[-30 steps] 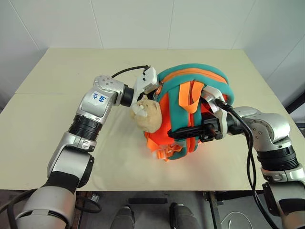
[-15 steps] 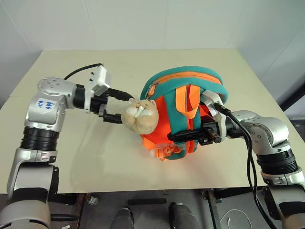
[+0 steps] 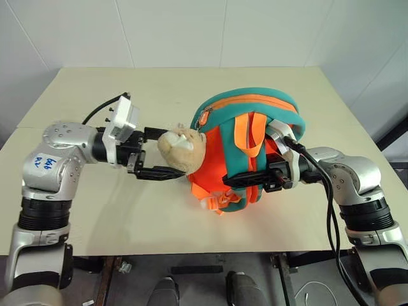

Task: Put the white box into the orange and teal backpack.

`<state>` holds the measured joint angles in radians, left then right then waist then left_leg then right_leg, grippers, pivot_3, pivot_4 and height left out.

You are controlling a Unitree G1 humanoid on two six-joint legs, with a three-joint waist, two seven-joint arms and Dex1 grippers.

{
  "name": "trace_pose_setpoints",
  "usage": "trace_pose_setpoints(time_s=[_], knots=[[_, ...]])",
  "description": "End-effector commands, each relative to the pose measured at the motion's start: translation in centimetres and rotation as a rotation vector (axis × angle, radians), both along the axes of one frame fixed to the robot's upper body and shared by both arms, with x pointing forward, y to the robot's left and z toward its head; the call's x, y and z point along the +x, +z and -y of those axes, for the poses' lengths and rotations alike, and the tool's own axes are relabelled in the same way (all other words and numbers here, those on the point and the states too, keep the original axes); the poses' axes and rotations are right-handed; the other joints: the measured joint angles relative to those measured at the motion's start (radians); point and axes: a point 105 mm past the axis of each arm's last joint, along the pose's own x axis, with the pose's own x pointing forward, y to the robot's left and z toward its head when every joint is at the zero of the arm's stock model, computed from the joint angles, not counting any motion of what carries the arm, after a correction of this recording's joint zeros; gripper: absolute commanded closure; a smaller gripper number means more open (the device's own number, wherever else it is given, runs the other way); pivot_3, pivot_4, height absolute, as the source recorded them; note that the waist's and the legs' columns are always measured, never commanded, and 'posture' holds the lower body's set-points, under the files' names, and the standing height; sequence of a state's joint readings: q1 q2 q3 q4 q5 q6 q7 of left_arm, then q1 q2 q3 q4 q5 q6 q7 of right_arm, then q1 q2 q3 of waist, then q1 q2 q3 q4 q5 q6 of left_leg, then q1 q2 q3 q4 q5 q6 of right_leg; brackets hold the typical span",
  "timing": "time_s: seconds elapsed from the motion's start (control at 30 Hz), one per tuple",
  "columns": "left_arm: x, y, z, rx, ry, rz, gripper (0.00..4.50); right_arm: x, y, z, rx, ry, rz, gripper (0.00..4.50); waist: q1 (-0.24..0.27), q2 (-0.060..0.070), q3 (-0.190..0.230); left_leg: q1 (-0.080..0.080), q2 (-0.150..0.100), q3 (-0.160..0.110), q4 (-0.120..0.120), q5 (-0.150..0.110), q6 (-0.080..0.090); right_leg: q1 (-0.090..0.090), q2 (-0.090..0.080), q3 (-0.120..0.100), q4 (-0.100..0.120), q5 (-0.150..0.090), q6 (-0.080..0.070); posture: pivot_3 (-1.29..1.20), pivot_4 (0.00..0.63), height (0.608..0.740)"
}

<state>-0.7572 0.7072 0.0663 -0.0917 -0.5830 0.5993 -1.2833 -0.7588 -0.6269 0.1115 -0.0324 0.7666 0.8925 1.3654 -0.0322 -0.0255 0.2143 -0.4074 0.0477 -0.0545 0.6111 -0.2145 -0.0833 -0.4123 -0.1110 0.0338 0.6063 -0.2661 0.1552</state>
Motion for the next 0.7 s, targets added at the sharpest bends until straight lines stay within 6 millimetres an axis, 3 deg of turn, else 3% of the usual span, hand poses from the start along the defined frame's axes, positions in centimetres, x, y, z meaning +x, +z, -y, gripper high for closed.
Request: trace_pose_setpoints(time_s=[0.03,0.2,0.4,0.57,0.7], knots=[[-0.5,2.0,0.5,-0.08,-0.009,0.039,0.39,-0.3,0.0,-0.4,-0.004,0.026,0.011,4.5,0.0,0.0,0.0,0.0,0.0,0.0,0.0,0.0,0.0,0.0,0.0,0.0,0.0,0.0,0.0,0.0,0.15,0.74],[-0.4,1.4,-0.5,-0.053,0.022,0.01,1.75,-0.6,-0.2,-0.3,-0.005,0.019,0.007,4.5,-0.003,0.0,0.0,0.001,0.001,0.0,0.0,0.0,0.0,0.0,0.001,0.0,0.0,0.0,0.0,0.0,0.15,0.74],[0.6,0.8,-3.9,0.05,0.143,0.004,3.2,-0.6,-0.3,-0.1,-0.003,-0.003,0.009,4.5,-0.005,0.0,0.0,0.001,0.001,0.0,0.0,0.0,0.0,0.0,0.001,0.001,0.0,0.0,-0.001,0.0,0.15,0.74],[2.3,1.3,-7.4,0.154,0.249,-0.006,3.33,-0.7,-0.5,0.1,-0.004,-0.014,0.006,4.5,-0.003,0.0,0.0,0.001,0.001,0.0,-0.001,0.0,0.0,0.0,0.001,0.0,-0.001,-0.001,-0.002,0.0,0.15,0.74],[3.5,-0.3,-8.4,0.248,0.278,-0.016,3.33,-0.7,-0.5,0.1,-0.003,-0.02,0.008,4.5,0.0,0.0,0.0,0.001,0.001,0.002,-0.001,-0.001,0.0,0.0,0.001,0.001,-0.003,-0.001,-0.003,0.0,0.15,0.74]])
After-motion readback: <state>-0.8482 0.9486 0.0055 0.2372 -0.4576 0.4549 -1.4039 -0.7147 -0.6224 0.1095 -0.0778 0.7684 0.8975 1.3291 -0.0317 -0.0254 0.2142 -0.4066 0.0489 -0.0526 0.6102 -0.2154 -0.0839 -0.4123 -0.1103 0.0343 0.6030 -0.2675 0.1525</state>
